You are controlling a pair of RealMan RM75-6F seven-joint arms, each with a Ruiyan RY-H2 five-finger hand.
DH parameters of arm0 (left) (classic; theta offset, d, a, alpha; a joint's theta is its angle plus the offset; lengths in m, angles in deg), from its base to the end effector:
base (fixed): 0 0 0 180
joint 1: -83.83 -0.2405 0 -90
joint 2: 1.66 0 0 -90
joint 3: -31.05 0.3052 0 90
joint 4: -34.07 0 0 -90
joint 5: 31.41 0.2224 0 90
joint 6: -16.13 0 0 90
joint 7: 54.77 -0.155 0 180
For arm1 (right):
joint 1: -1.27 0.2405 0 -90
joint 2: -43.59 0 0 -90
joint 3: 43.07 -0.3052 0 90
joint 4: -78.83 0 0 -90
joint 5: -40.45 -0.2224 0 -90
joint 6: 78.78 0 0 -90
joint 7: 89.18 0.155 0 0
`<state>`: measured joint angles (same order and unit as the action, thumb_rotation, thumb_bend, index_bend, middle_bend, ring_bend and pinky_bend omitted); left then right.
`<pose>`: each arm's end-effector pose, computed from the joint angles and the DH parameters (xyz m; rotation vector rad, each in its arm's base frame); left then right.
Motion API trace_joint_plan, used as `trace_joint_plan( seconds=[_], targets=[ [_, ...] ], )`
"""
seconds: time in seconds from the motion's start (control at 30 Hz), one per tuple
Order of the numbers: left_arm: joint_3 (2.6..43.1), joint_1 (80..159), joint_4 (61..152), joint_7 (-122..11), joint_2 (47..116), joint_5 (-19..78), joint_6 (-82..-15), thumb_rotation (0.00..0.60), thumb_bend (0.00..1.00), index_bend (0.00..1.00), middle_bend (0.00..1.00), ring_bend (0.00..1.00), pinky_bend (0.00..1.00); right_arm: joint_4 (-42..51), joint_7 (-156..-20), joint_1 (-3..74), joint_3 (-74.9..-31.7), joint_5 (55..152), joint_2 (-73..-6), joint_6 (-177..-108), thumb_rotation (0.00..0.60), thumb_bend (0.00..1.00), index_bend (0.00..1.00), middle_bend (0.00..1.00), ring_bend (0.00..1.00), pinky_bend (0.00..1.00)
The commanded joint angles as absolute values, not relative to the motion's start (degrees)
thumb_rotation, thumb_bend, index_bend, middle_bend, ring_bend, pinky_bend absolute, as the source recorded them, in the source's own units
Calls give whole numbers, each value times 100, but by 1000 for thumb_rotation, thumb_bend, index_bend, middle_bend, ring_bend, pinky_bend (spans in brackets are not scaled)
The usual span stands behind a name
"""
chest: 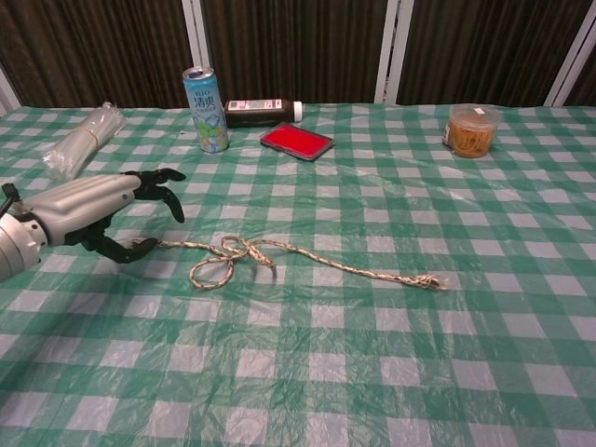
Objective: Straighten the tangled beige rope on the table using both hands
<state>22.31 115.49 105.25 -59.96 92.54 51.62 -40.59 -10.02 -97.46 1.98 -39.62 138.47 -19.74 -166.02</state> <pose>-0.2500 0.3546 -0.0526 -1.8602 -0.9538 -0.9696 -0.3631 -0.1437 0.1562 1.6301 -0.7477 0.7546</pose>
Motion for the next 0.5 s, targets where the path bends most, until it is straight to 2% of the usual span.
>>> trace_joint_plan(
  seconds=[0.03,0.5],
  targets=[
    [2235,11639,10228,-6216,9492,5075,-4094,600,485,380,0,0,40,-999,-9714,201,-3959,13843,-1959,-16603,600,323,0,0,0,0],
    [2366,11677,9462,-6295,9899,4885,-4202,600,467,435,7,0,42,-1005,-9631,191,-3932,13891,-1920,-16659,600,323,0,0,0,0]
  ],
)
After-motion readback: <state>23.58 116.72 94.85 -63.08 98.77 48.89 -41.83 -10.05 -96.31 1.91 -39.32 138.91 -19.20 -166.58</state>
